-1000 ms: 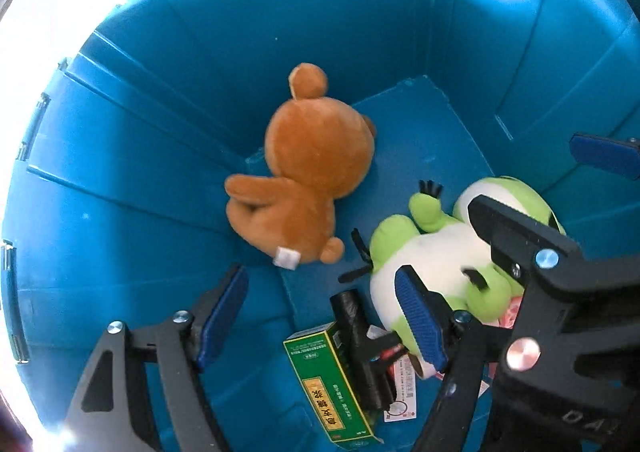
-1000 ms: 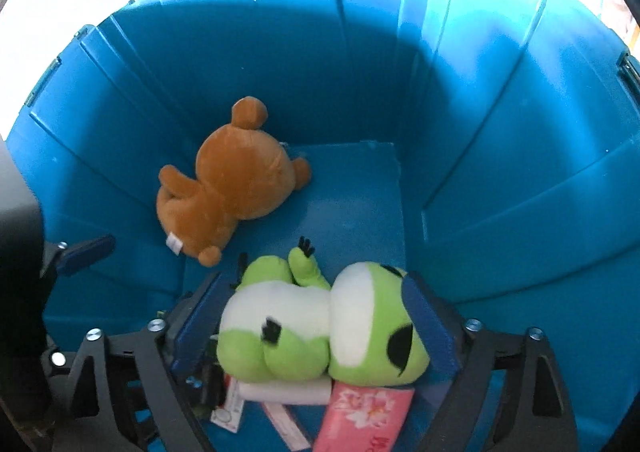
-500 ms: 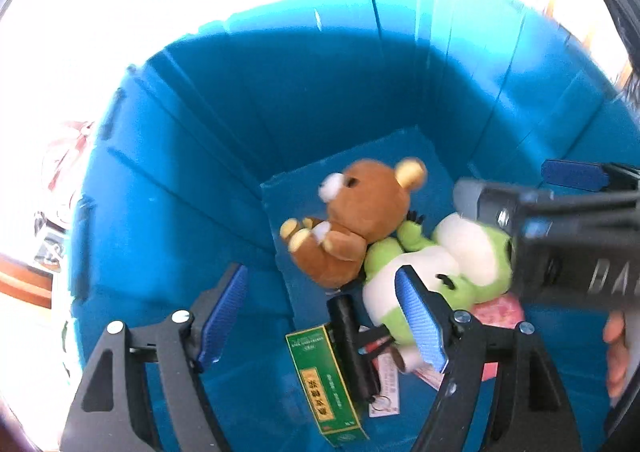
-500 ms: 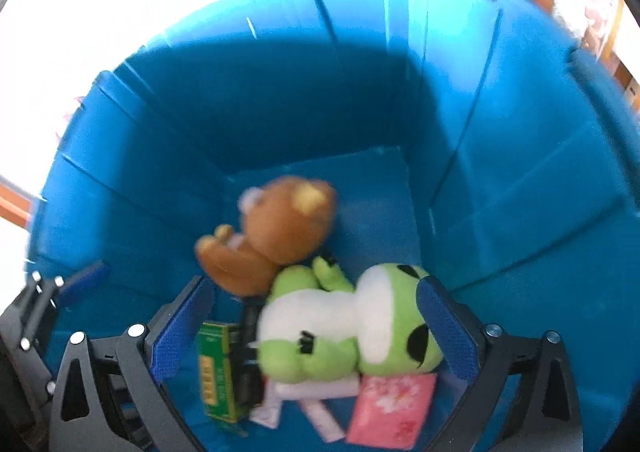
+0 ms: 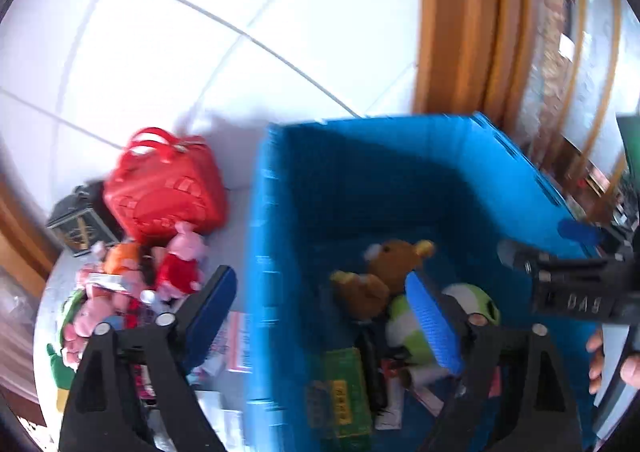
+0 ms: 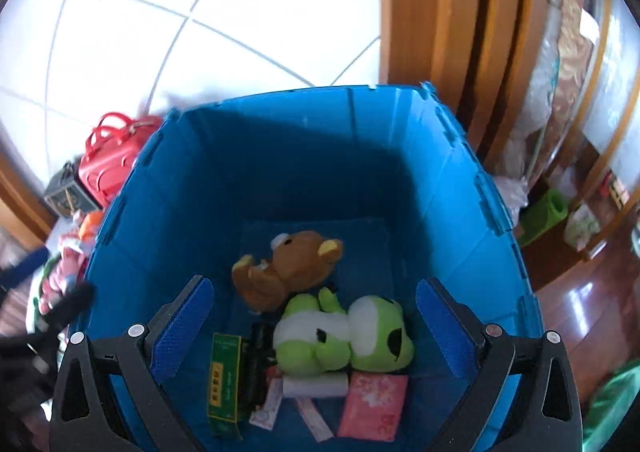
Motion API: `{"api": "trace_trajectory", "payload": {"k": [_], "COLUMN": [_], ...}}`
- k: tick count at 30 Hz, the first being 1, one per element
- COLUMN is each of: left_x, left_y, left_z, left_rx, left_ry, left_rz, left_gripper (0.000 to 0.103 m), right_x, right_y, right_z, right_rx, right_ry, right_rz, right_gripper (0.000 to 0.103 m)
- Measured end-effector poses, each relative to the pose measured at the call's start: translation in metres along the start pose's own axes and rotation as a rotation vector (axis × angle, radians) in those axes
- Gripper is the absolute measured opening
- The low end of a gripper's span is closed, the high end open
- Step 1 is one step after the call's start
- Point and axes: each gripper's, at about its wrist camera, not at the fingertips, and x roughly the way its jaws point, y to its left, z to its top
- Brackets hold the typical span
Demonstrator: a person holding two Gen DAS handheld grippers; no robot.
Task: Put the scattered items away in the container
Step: 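Lift both open tools up out of the blue crate, then grasp the grey fluffy plush with the left tool while the right tool grasps the clear floss box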
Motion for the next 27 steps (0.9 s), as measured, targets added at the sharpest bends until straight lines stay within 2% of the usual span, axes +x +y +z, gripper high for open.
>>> {"api": "trace_trajectory", "payload": {"k": [4,9,15,19,22,27], "left_x": [-0.02,-0.04,-0.05,-0.052,-0.043,-0.021], "left_y": [0.046,0.117,0.207,0.265,0.305,0.354], "left_z": [-0.009,-0.03,-0.073,-0.114,-0.147,-0.209], "left_rx": [-0.038,-0.073,-0.073,-0.063,-0.051,-0.036], "left_ry": [-0.042,-0.061,-0.049,-0.047,-0.016,0.059], "left_rz": [0.011,0.017,0.063,0.078,0.083,0.1], "left_gripper": [0.092,0.092,0.092,0.092,0.092,0.092], "right_x": [-0.007,-0.029,-0.05,-0.051,-0.043,0.007], "right_y": [0.042,0.115,0.216,0.28,0.321,0.364], "right_z": [-0.008,-0.019,-0.038,-0.059,-0.081,-0.128], "right_rx": [-0.057,-0.132,-0.179,-0.182,-0.177,-0.158], "right_ry": [-0.002,-0.049,-0.099,-0.11,-0.116,-0.039], "right_rz": [0.039,0.095,0.165,0.213,0.199,0.159], "right_gripper": [0.103,0.103,0.103,0.103,0.103,0.103]}}
